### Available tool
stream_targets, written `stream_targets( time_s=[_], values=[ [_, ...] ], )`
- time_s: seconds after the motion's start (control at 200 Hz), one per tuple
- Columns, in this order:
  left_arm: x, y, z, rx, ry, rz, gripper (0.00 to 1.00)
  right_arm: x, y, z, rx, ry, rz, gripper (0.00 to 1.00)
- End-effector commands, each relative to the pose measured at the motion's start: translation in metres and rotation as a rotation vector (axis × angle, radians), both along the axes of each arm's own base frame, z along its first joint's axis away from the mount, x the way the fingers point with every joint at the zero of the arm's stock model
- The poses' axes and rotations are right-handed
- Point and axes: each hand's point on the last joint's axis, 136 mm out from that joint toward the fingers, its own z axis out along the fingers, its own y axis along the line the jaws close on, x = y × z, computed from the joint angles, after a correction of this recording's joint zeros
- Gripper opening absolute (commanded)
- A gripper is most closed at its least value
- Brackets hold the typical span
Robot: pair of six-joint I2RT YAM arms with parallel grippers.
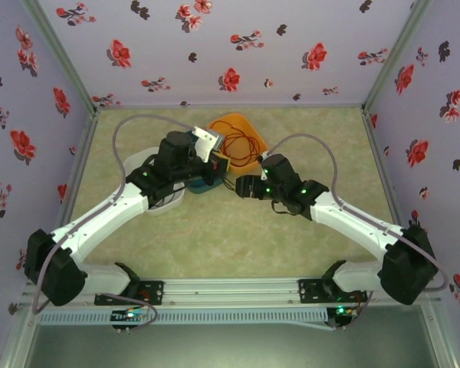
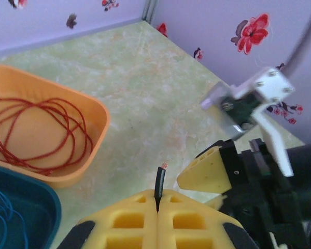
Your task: Untangle the cables
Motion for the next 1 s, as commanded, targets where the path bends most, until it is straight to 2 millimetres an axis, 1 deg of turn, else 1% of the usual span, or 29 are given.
stream_targets(
  time_s=[0.0, 0.115, 0.205, 0.265, 0.355, 0.475, 0.585, 0.64, 0.725, 0.82, 0.995],
  values=[
    [-0.009, 0.005, 0.024, 0.015, -0.190, -0.059, 0.00, 0.001, -0.004, -0.012, -0.040, 0.064, -0.024, 0.79],
    [-0.017, 0.004, 0.029, 0.022, -0.294, -0.118, 0.00, -0.003, 0.010, -0.019, -0.005, 0.110, 0.029, 0.83],
    [-0.024, 0.000, 0.030, 0.018, -0.347, -0.177, 0.00, -0.004, 0.024, -0.019, 0.059, 0.135, 0.071, 0.85],
    [-0.030, -0.003, 0.029, 0.019, -0.373, -0.224, 0.00, -0.004, 0.028, -0.019, 0.088, 0.146, 0.081, 0.86],
    [-0.039, -0.006, 0.026, 0.028, -0.397, -0.287, 0.00, 0.000, 0.024, -0.017, 0.111, 0.156, 0.074, 0.87],
    [-0.044, -0.007, 0.021, 0.049, -0.415, -0.332, 0.00, 0.003, 0.010, -0.011, 0.141, 0.158, 0.066, 0.89],
    [-0.046, -0.009, 0.016, 0.074, -0.423, -0.367, 0.00, 0.004, -0.004, -0.001, 0.201, 0.145, 0.070, 0.95],
    [-0.049, -0.011, 0.016, 0.074, -0.431, -0.390, 0.00, 0.003, -0.006, 0.002, 0.238, 0.143, 0.085, 0.97],
    [-0.052, -0.014, 0.018, 0.062, -0.453, -0.424, 0.00, 0.000, -0.003, 0.004, 0.273, 0.144, 0.125, 0.99],
    [-0.054, -0.016, 0.024, 0.049, -0.490, -0.441, 0.00, -0.004, 0.005, -0.002, 0.297, 0.173, 0.170, 0.99],
    [-0.050, -0.020, 0.032, 0.039, -0.523, -0.442, 0.00, -0.005, 0.021, -0.012, 0.369, 0.211, 0.227, 0.99]
  ],
)
